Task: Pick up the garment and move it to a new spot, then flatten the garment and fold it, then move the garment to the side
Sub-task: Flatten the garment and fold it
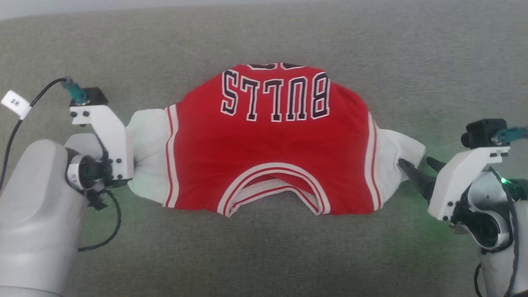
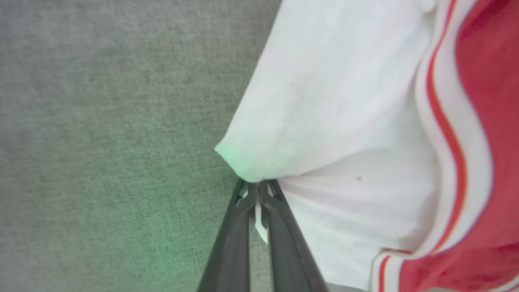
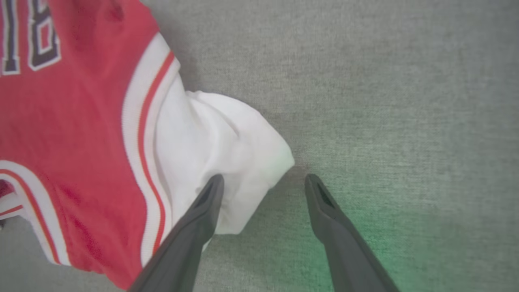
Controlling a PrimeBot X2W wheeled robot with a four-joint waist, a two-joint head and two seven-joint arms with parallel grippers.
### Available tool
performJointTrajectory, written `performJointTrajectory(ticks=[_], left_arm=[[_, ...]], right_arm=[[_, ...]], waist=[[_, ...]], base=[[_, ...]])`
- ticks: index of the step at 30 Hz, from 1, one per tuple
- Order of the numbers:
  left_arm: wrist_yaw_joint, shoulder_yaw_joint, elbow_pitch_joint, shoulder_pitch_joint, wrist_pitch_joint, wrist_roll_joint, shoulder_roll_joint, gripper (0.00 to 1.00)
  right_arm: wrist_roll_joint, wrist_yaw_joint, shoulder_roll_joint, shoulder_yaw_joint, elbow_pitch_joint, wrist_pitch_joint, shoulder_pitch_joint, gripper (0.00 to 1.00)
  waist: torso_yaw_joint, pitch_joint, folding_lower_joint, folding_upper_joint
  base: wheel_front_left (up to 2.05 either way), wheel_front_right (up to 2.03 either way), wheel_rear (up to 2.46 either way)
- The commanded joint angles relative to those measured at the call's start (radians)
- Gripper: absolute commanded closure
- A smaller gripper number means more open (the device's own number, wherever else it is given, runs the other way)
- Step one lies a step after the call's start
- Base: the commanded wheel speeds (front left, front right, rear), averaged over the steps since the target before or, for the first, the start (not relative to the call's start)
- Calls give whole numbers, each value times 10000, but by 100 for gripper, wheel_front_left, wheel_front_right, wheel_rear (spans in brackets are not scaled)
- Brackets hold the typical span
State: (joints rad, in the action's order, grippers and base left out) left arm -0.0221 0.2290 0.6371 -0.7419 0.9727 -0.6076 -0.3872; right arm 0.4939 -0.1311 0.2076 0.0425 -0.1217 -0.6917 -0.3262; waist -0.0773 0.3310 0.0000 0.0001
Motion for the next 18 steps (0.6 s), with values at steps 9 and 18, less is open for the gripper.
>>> performJointTrajectory(ticks=[9, 18], left_arm=[[186, 421, 529, -232, -547, 1, 782, 100], [429, 396, 637, -509, -1036, -110, 840, 100]], right_arm=[[-576, 13, 206, -505, -1675, -1991, -823, 41], [-134, 2, 357, -406, -1491, -2595, -1362, 100]], waist=[[753, 478, 0, -1], [1013, 117, 0, -1]], base=[[0, 0, 0], [0, 0, 0]])
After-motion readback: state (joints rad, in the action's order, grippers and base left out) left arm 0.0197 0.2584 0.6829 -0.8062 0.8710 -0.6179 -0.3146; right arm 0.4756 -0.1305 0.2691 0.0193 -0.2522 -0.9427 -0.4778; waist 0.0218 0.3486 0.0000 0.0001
